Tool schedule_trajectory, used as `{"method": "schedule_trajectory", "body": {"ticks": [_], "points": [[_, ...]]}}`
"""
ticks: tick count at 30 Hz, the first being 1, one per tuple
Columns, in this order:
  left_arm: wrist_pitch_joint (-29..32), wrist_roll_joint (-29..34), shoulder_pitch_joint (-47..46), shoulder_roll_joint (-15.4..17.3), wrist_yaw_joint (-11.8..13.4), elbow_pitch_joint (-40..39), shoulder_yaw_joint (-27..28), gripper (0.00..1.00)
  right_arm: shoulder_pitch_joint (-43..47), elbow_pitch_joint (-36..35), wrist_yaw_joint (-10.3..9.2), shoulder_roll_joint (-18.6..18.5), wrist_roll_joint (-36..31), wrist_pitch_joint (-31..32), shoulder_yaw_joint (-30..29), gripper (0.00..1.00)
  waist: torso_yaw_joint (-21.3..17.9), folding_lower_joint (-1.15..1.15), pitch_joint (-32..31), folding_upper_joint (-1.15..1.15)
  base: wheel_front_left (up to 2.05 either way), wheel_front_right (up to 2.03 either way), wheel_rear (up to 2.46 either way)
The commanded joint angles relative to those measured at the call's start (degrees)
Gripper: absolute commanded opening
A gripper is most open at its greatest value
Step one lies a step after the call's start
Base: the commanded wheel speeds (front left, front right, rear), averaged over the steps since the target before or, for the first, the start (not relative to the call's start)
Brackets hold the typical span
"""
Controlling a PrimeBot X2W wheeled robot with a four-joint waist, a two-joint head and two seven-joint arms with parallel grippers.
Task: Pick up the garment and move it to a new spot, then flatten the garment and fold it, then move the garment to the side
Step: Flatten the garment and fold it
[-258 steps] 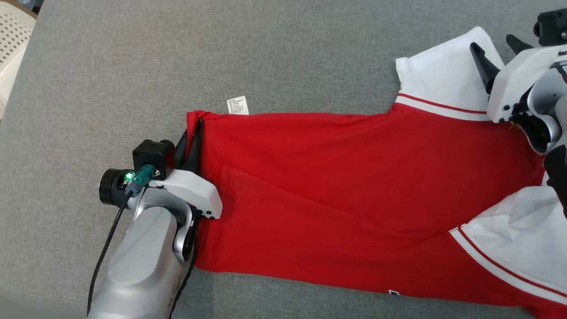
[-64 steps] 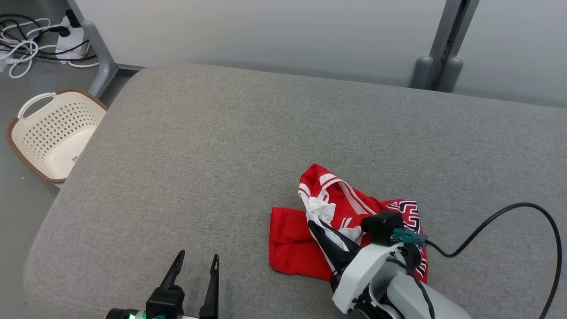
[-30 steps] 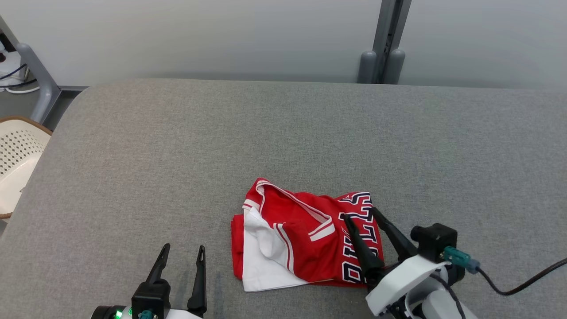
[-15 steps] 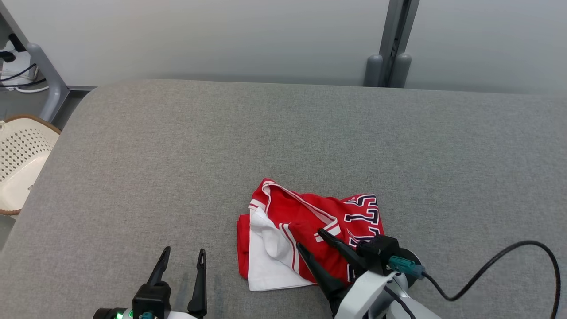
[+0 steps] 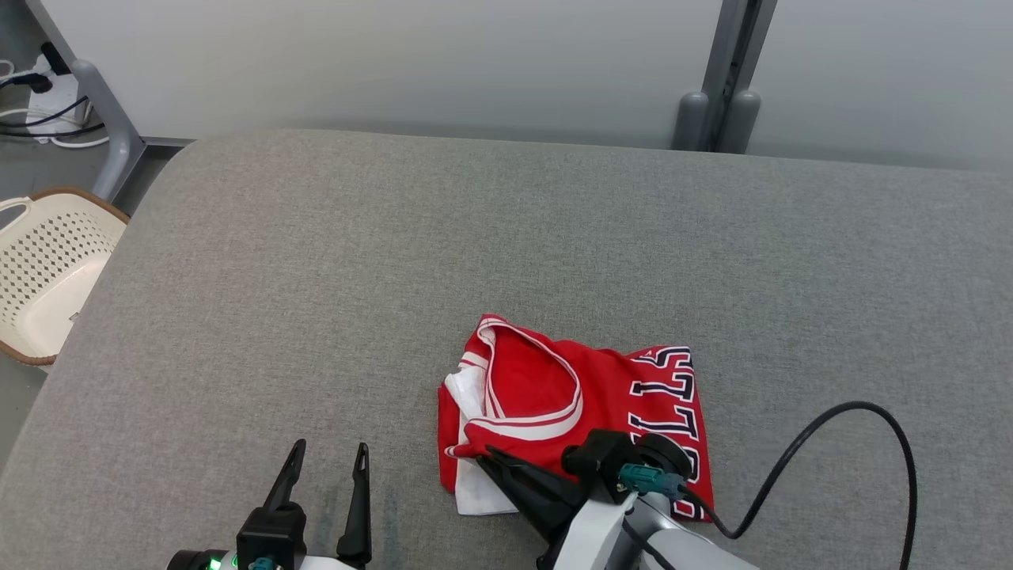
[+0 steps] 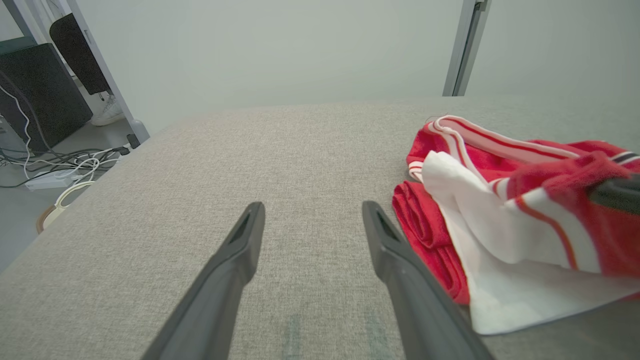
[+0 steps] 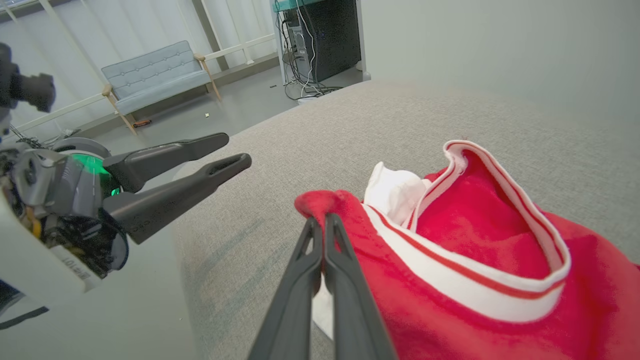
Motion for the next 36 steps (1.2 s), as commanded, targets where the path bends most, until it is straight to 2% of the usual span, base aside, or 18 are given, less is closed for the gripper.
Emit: {"method": "schedule_trajectory", "body": {"ticks": [1,9,10,11,12,16,19,25,26,31,36], "points": [[0.0,-0.2,0.2,0.2,0.2,-0.1,0.0,1.0,-1.2,0.1,0.0,-0.4,0.4,0.1,1.5,0.0,0.1,0.0,0.1,0.0,0.0,0.0,0.0],[0.0,-0.5,-1.2,0.2,0.2,0.1,-0.8,1.0,-4.4,2.9,0.0,-0.3,3.6,0.1,13.0,0.0,0.6,0.0,0.7,0.0,0.0,0.0,0.0],[0.0,-0.4,-1.4,0.2,0.3,0.2,-1.1,1.0,-5.1,4.2,0.0,-0.4,4.8,-0.1,14.4,0.24,0.8,0.0,0.8,0.0,0.0,0.0,0.0],[0.0,-0.5,-1.5,0.2,0.3,0.3,-1.2,1.0,-5.3,4.6,0.0,-0.3,5.4,-0.2,15.1,0.7,0.9,0.0,0.8,0.0,0.0,0.0,0.0],[0.0,-0.5,-1.6,0.2,0.4,0.3,-1.2,1.0,-5.6,4.9,0.0,-0.3,6.0,-0.5,15.2,1.0,0.9,0.0,0.9,0.0,0.0,0.0,0.0],[0.0,0.4,-1.7,0.2,1.1,0.7,-0.9,1.0,-6.7,5.9,0.0,-0.4,6.0,-1.8,14.6,1.0,0.6,0.0,1.1,0.0,0.0,0.0,0.0],[0.0,0.8,-1.6,0.2,1.5,0.7,-0.3,1.0,-7.0,7.1,0.0,-0.4,4.8,-2.3,10.4,1.0,-0.2,0.0,1.0,0.0,0.0,0.0,0.0],[0.0,0.9,-1.9,0.2,1.6,0.1,0.8,1.0,-2.3,5.5,0.0,-0.4,-5.2,-2.3,-11.4,1.0,-2.4,0.0,0.8,0.0,0.0,0.0,0.0],[0.0,0.9,-1.9,0.2,1.6,0.1,0.8,1.0,-2.3,5.5,0.0,-0.4,-5.2,-2.3,-11.4,1.0,-2.4,0.0,0.8,0.0,0.0,0.0,0.0],[0.0,1.2,-2.0,0.2,1.9,-0.3,1.5,1.0,4.5,1.6,0.0,-0.3,-14.4,-2.3,-29.3,1.0,-4.4,0.0,0.7,0.0,0.0,0.0,0.0],[-0.1,1.3,-2.0,0.2,1.8,-0.3,2.5,1.0,9.8,-2.2,0.0,-0.3,-18.6,-2.3,-39.6,1.0,-6.3,0.0,0.3,0.0,0.0,0.0,0.0]]}}
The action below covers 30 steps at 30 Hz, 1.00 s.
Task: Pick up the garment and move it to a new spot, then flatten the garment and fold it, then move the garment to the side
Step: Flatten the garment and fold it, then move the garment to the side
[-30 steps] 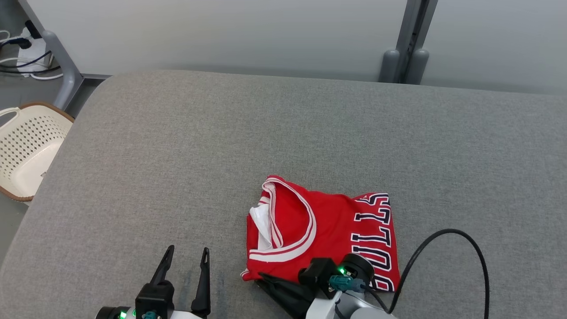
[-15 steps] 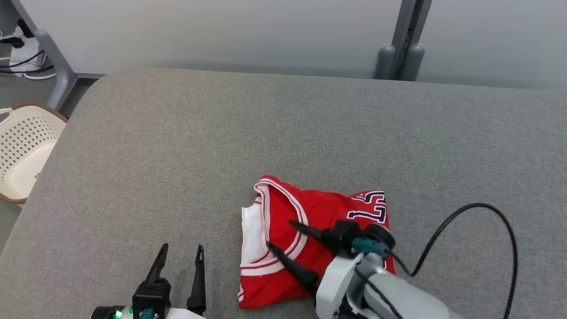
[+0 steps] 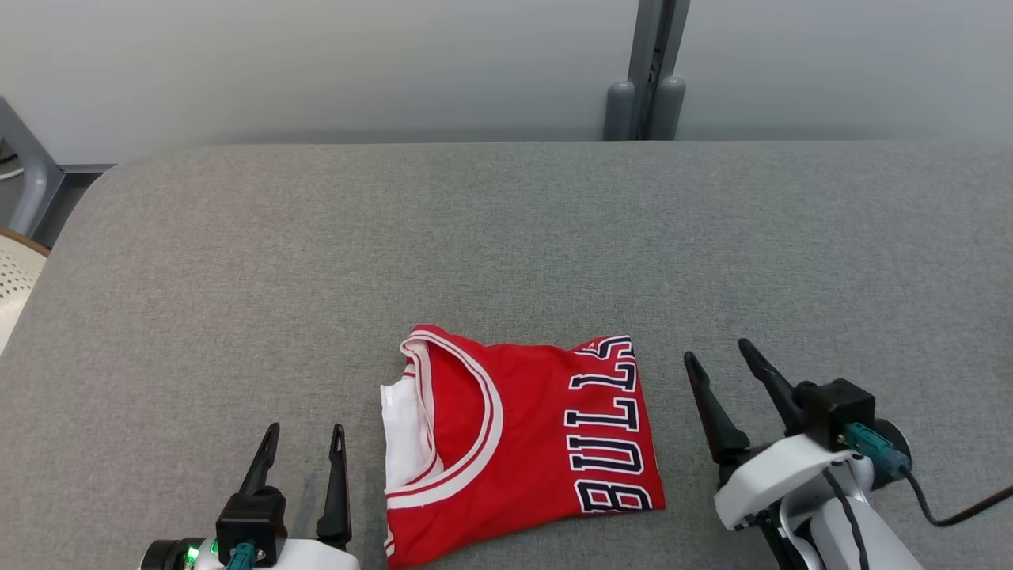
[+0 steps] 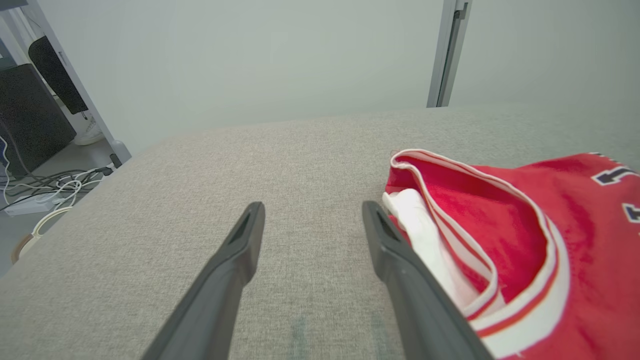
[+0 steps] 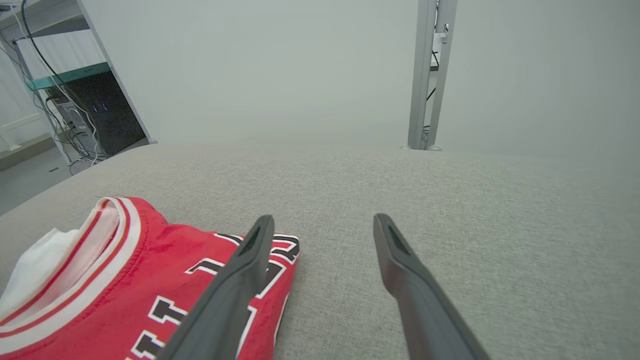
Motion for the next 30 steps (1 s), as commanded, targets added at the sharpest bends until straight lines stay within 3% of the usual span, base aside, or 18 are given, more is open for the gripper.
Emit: {"method": "schedule_trajectory", "body": {"ticks": [1,12,30], "points": [[0.0,0.4,-0.6,0.2,0.2,-0.1,0.3,1.0,1.0,-0.4,0.0,-0.2,-0.4,-0.3,-1.0,1.0,-0.6,0.0,-0.2,0.0,0.0,0.0,0.0],[0.0,0.8,0.8,0.2,-0.4,0.3,3.3,1.0,7.0,-3.6,0.0,-0.2,-2.8,-0.3,-9.3,1.0,-3.3,0.0,-1.9,0.0,0.0,0.0,0.0],[0.0,1.3,4.0,0.2,-1.9,1.8,6.9,1.0,10.7,-6.0,0.0,-0.2,-0.8,-0.4,-9.9,1.0,-5.2,0.0,-6.6,0.0,0.0,0.0,0.0]]}}
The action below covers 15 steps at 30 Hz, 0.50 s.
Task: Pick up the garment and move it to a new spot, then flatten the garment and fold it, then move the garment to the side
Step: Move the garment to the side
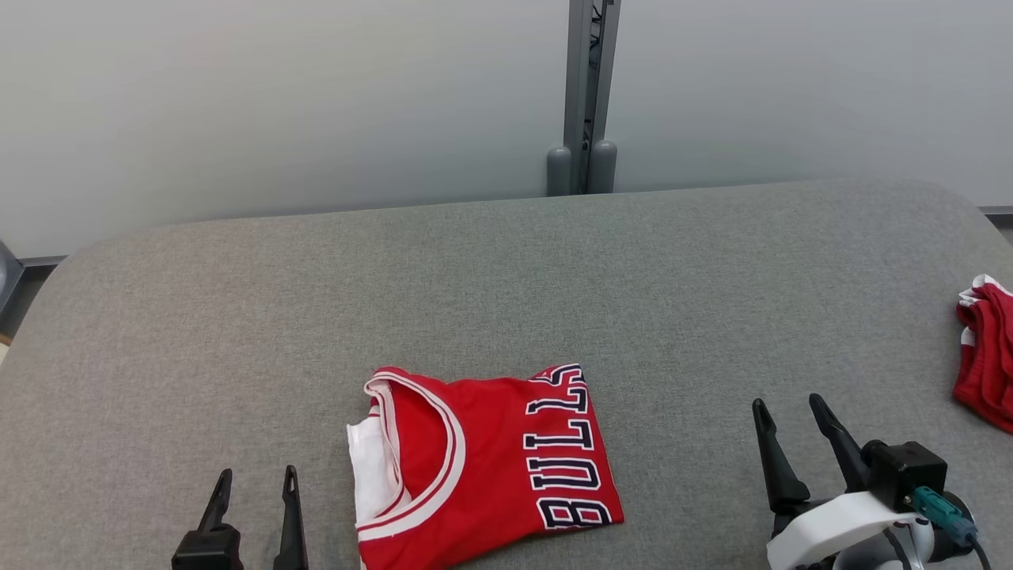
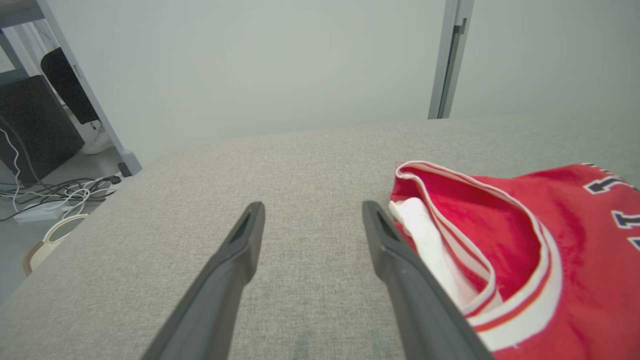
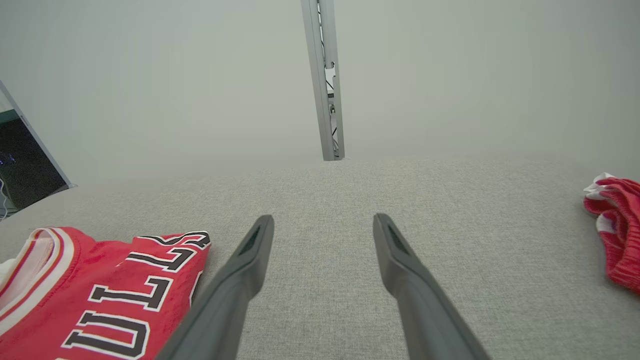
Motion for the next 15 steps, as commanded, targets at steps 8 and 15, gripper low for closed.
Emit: {"method": "schedule_trajectory", "body": {"ticks": [8,15], "points": [[0.0,0.0,0.8,0.2,-0.6,0.5,0.8,1.0,1.2,-0.8,0.0,-0.3,0.2,-0.4,0.1,1.0,-0.2,0.0,-0.7,0.0,0.0,0.0,0.0],[0.0,-0.2,0.3,0.2,-0.3,0.4,0.4,1.0,1.4,-0.3,0.0,-0.3,0.8,-0.4,1.6,1.0,0.6,0.0,-0.2,0.0,0.0,0.0,0.0]]}}
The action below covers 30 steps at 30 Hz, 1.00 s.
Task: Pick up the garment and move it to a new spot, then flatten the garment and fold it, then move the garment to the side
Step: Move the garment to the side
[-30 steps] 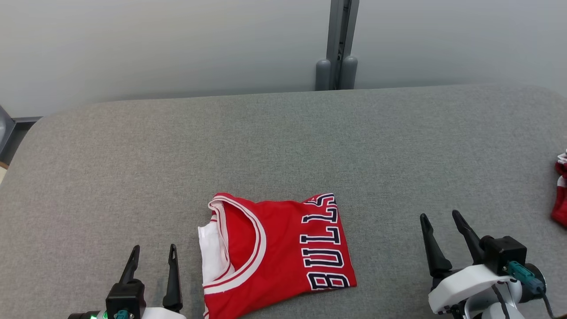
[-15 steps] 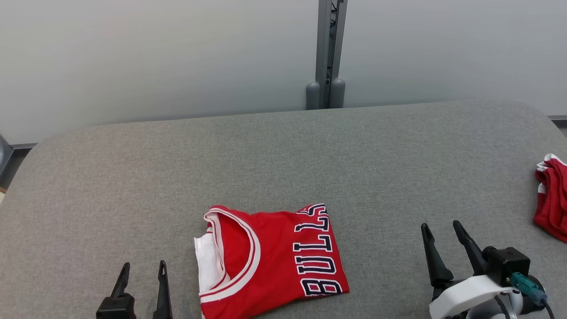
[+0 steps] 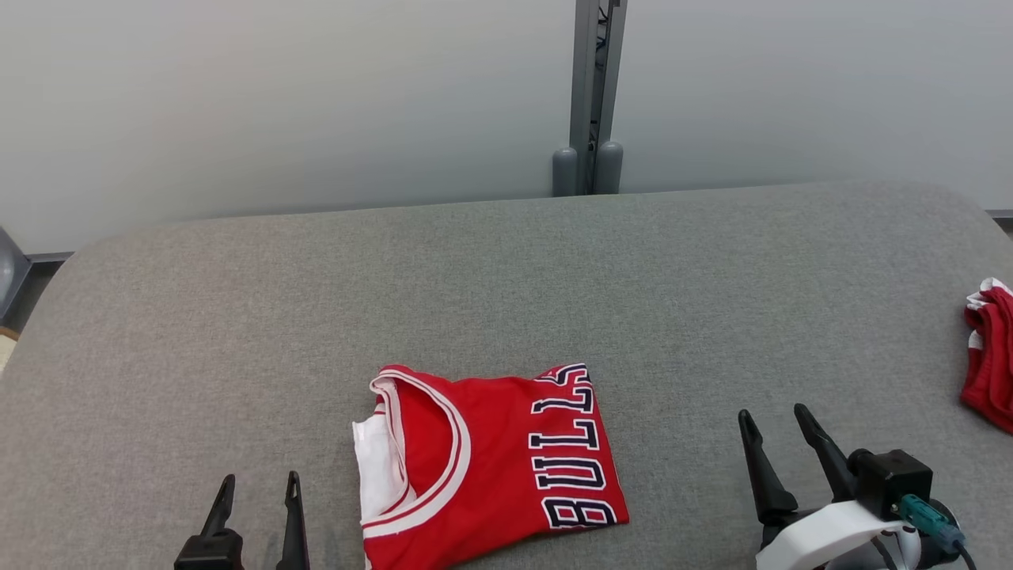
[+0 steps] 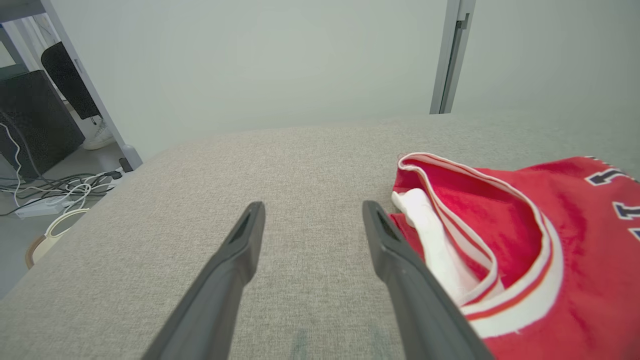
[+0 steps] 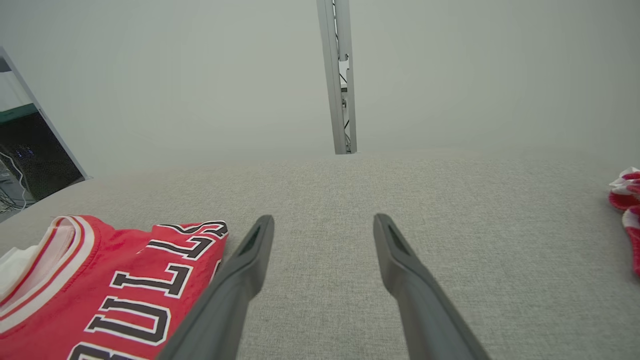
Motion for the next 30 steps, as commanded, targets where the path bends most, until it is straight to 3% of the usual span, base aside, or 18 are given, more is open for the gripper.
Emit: {"method": "schedule_trajectory", "body": {"ticks": [1,8,18,26,30], "points": [[0.0,-0.2,-0.3,0.2,0.1,-0.2,-0.1,1.0,0.3,0.2,0.0,-0.3,0.6,-0.4,0.3,1.0,0.4,0.0,0.3,0.0,0.0,0.0,0.0],[0.0,-0.6,-0.6,0.2,0.1,-0.3,-0.9,1.0,-2.0,2.0,0.0,-0.3,2.9,-0.4,4.7,1.0,3.0,0.0,2.3,0.0,0.0,0.0,0.0],[0.0,-0.9,-3.4,0.2,-0.3,0.0,-2.3,1.0,-9.9,8.2,0.0,-0.3,11.3,-0.4,13.0,1.0,7.8,0.0,7.2,0.0,0.0,0.0,0.0],[0.0,-1.2,-5.5,0.2,0.1,-0.2,-3.5,1.0,-15.3,19.0,0.0,-0.3,15.3,-0.3,17.4,1.0,9.5,0.0,10.3,0.0,0.0,0.0,0.0],[0.0,-1.4,-6.1,0.2,0.1,0.3,-3.9,1.0,-15.8,23.1,0.01,-0.2,21.0,1.4,21.8,1.0,9.5,0.0,10.5,0.0,0.0,0.0,0.0]]}}
